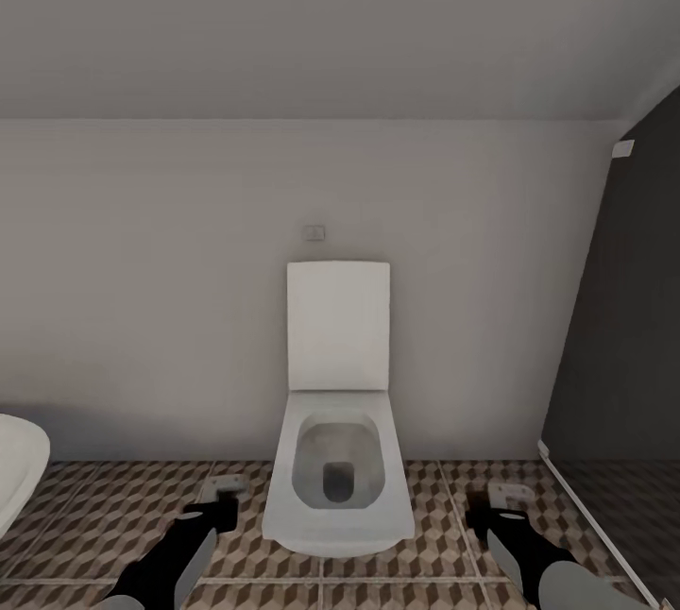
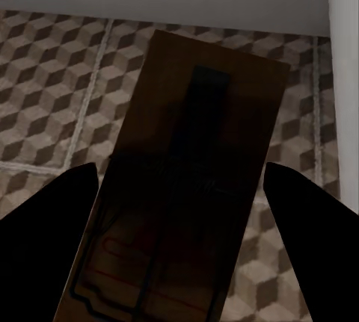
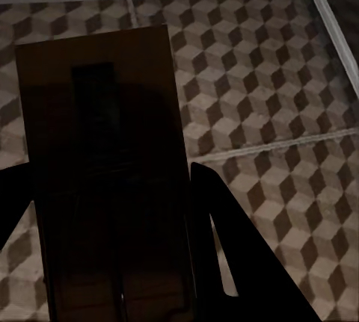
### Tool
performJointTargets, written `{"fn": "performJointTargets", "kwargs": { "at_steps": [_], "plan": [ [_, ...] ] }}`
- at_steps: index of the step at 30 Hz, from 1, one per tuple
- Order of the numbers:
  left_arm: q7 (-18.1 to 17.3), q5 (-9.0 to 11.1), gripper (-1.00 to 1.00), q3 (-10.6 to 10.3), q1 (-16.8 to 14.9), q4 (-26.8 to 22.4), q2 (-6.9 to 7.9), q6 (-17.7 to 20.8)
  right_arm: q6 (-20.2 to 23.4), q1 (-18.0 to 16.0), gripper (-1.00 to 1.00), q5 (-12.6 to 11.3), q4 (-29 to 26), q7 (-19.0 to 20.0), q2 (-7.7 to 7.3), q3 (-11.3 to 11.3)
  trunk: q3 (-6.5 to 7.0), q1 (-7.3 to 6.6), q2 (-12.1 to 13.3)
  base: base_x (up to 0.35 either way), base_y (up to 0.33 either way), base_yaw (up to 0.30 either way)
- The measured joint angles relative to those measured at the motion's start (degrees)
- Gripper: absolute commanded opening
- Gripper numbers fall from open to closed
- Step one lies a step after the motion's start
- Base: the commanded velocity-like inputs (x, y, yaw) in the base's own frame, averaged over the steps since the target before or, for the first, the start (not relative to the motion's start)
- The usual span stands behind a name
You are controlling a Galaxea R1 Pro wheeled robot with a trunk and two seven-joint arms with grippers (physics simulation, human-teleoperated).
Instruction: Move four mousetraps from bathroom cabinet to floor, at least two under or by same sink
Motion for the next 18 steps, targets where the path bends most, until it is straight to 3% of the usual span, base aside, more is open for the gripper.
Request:
{"fn": "performJointTargets", "kwargs": {
  "at_steps": [6,18],
  "plan": [
    [3.56,0.1,-1.0,0.17,0.0,-0.16,-0.12,-0.07,-0.05,0.0,-1.0,0.17,0.5,0.0,-0.03,0.03,-0.18,0.21,-0.39,0.0,0.0,0.0],
    [3.86,0.11,-1.0,0.17,0.0,-0.32,-0.13,-0.33,0.16,0.0,-1.0,0.55,0.47,0.24,0.05,0.33,-2.33,2.85,-5.2,0.0,0.0,0.0]
  ]
}}
